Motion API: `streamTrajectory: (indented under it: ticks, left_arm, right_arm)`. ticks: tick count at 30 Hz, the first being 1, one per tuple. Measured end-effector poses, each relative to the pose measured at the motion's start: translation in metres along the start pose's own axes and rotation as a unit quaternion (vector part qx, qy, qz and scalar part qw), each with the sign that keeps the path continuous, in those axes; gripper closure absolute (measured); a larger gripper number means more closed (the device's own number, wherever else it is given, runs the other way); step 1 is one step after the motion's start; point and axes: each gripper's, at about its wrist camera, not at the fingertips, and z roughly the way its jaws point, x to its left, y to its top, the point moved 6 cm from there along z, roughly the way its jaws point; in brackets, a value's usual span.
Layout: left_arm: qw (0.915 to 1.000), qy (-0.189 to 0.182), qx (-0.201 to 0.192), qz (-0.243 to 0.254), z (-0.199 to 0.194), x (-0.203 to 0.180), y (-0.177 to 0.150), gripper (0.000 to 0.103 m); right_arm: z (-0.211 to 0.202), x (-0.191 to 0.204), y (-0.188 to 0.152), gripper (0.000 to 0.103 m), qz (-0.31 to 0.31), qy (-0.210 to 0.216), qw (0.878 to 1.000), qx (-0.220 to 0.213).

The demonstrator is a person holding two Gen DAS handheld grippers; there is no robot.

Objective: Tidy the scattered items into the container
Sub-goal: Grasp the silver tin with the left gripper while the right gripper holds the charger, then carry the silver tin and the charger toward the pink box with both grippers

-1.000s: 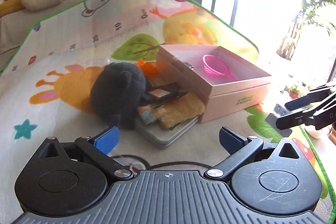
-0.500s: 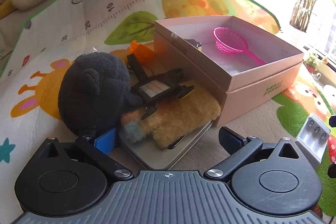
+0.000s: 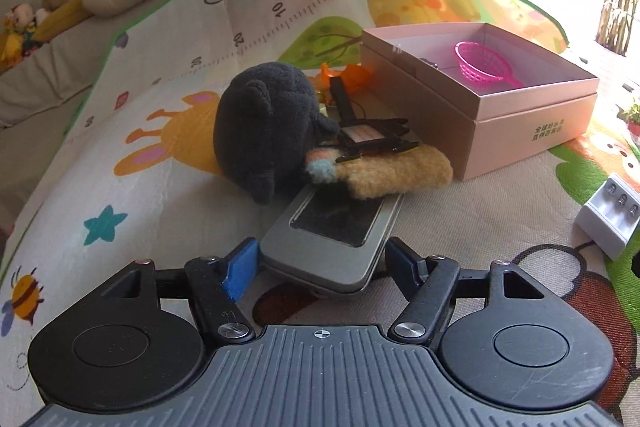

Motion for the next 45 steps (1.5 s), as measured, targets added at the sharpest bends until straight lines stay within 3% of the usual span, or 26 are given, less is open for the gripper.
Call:
streamTrajectory:
  ticks: [4,7,9,11,16,20,21,26,31,34,40,45]
  left_arm:
    - [0.9971,-0.074,0.016,0.007,-0.025,-0.025,-0.013,0.041]
    - [0.9925,-0.121,0.017,0.013,-0.040,-0.047,-0.018,0.037]
    - [0.9947,-0.101,0.004,0.018,-0.043,-0.054,-0.016,0.016]
    - [0.9969,-0.077,-0.011,0.008,-0.039,-0.052,-0.008,0.008]
    - [0.9989,-0.040,-0.018,-0.018,-0.009,-0.047,0.011,0.008]
    - [0.9997,-0.019,-0.016,-0.007,0.007,-0.046,0.014,0.028]
    - [0.9996,-0.019,-0.018,-0.003,0.007,-0.045,0.014,0.029]
    - [0.9984,-0.048,-0.011,0.028,-0.010,-0.048,0.001,0.031]
    - [0.9887,-0.130,0.003,0.075,-0.047,-0.069,-0.023,0.033]
    - [0.9856,-0.144,0.009,0.088,-0.059,-0.076,-0.036,0.030]
    - [0.9917,-0.099,0.021,0.080,-0.058,-0.056,-0.045,0.010]
    - [0.9981,-0.010,0.023,0.057,-0.048,-0.015,-0.040,0.005]
  right_arm:
    - [0.004,0.004,-0.001,0.000,-0.003,0.005,1.000,0.003]
    - [0.006,0.006,-0.003,0.000,-0.004,0.003,1.000,0.005]
    - [0.005,0.008,-0.005,0.000,-0.008,0.000,1.000,0.003]
    - [0.005,0.009,-0.005,0.000,-0.011,-0.004,1.000,0.003]
    - [0.004,0.012,-0.009,0.000,-0.020,-0.018,1.000,0.000]
    - [0.005,0.015,-0.012,0.000,-0.037,-0.030,0.999,-0.001]
    - [0.005,0.015,-0.013,0.000,-0.039,-0.032,0.999,-0.001]
    - [0.004,0.015,-0.013,0.000,-0.040,-0.032,0.999,-0.002]
    - [0.005,0.015,-0.013,0.000,-0.042,-0.034,0.999,-0.001]
    - [0.005,0.016,-0.013,0.000,-0.044,-0.036,0.998,-0.001]
    - [0.006,0.018,-0.013,0.000,-0.053,-0.045,0.998,0.005]
    - [0.007,0.019,-0.014,0.000,-0.058,-0.048,0.997,0.007]
